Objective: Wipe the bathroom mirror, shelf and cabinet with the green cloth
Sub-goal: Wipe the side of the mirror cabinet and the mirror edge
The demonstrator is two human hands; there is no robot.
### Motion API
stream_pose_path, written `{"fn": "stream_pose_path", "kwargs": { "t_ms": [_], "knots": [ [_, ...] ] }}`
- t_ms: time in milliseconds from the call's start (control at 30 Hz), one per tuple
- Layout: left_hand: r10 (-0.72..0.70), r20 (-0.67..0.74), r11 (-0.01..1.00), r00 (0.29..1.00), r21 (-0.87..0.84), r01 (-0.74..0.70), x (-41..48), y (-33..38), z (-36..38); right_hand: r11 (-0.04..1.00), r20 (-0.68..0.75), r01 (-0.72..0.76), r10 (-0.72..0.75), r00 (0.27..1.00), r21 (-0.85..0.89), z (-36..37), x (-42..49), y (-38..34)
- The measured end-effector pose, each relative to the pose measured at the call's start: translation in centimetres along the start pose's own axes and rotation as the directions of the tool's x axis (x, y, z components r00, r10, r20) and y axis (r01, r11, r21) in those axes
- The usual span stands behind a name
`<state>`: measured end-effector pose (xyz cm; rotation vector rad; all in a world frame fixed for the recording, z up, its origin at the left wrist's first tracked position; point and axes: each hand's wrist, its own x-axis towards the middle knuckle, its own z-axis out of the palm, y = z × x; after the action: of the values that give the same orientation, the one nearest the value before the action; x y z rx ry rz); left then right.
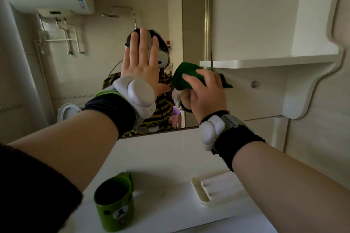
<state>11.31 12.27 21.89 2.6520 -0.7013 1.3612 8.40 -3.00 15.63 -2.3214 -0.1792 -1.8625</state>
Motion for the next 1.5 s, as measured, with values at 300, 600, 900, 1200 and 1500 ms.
{"fn": "stream_pose_path", "kwargs": {
  "t_ms": [300, 600, 900, 1200, 1500],
  "knots": [
    [0.027, -0.037, 1.000, 0.999, -0.014, -0.028, -3.8, 1.1, 2.2, 0.999, 0.018, 0.052, -0.052, 0.998, 0.003, 0.1, -2.8, 0.6],
    [-0.034, 0.014, 0.999, 0.999, 0.016, 0.034, -5.6, 2.2, 3.5, 1.000, -0.010, 0.007, -0.006, 1.000, 0.030, -0.1, -3.7, 0.2],
    [-0.050, 0.061, 0.997, 0.997, 0.068, 0.045, -5.5, 2.4, 3.6, 1.000, 0.004, -0.010, 0.010, 1.000, 0.019, 0.0, -5.1, 0.2],
    [-0.078, 0.013, 0.997, 0.997, 0.023, 0.077, -5.8, 2.8, 4.3, 1.000, 0.035, -0.022, 0.022, 0.999, -0.001, 0.0, -6.6, 0.2],
    [-0.075, 0.040, 0.997, 0.996, 0.022, 0.074, -5.7, 2.7, 4.2, 0.998, 0.101, -0.060, 0.063, 0.993, -0.028, 0.1, -8.6, 0.6]
  ]
}}
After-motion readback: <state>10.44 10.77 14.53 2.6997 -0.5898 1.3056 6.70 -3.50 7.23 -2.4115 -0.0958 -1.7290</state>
